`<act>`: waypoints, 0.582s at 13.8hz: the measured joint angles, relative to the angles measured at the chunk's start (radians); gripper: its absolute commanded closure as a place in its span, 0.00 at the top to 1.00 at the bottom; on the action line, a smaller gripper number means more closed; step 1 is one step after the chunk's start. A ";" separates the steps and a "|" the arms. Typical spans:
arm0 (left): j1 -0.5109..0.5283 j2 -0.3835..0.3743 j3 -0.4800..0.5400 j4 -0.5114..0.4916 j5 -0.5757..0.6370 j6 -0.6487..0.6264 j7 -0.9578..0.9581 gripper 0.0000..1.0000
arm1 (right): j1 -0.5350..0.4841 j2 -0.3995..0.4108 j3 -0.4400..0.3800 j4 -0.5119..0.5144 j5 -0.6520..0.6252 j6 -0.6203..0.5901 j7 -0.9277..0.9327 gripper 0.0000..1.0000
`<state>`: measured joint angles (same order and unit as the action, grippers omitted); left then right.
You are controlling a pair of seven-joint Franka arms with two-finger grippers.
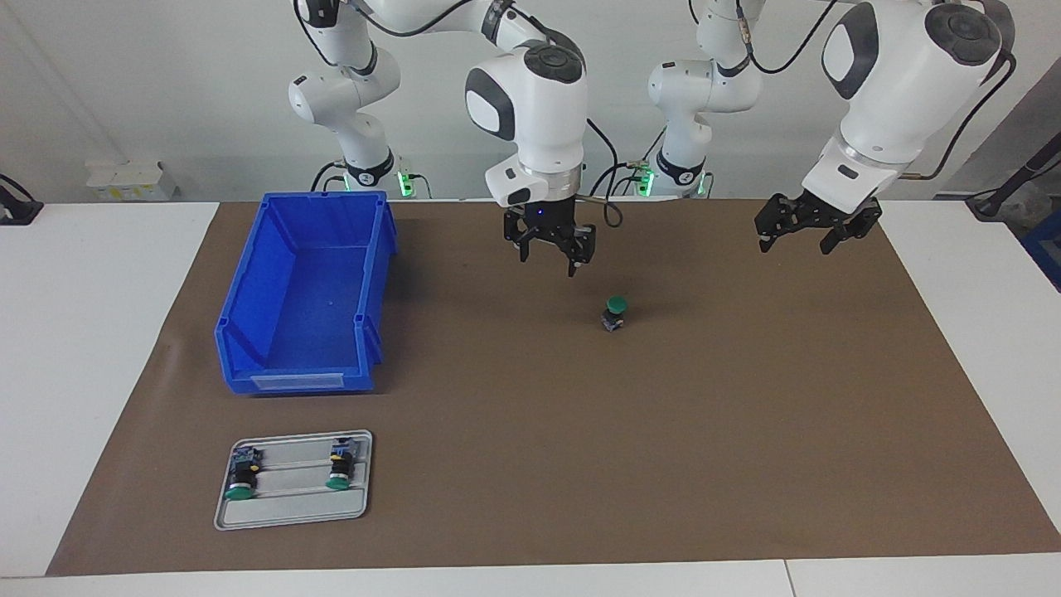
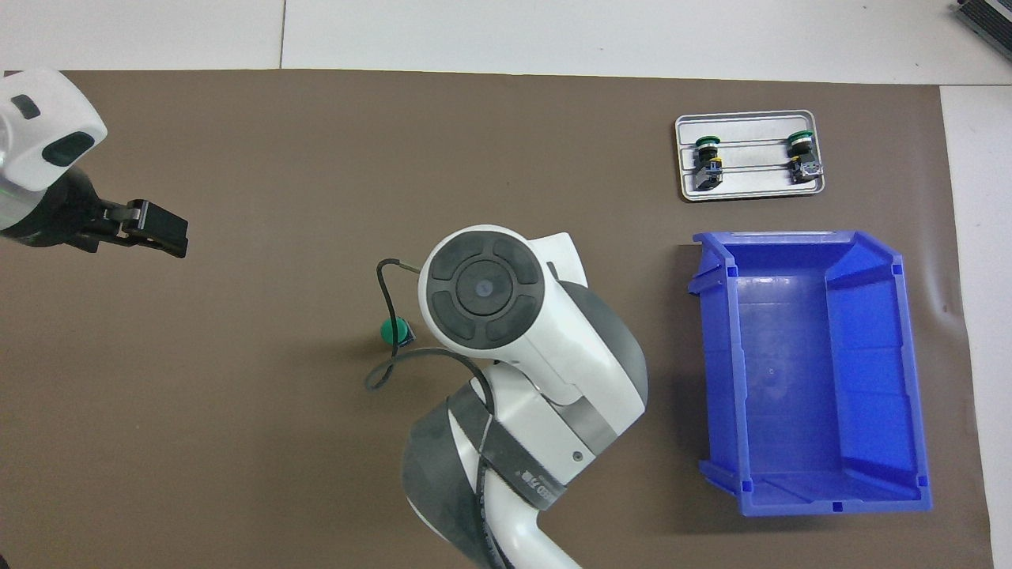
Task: Place and press button with both arms
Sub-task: 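Grasp the green-capped part on the table with the right gripper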
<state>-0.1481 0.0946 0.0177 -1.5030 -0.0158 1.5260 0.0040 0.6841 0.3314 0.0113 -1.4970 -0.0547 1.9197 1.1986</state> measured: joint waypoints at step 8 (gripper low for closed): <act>0.004 0.022 -0.050 0.094 -0.002 -0.113 -0.027 1.00 | 0.088 0.274 -0.002 0.251 -0.030 0.004 0.236 0.85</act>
<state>-0.1446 0.1162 -0.0327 -1.4089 -0.0180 1.4128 -0.0227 0.7718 0.6057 0.0098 -1.2462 -0.0849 1.9234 1.4345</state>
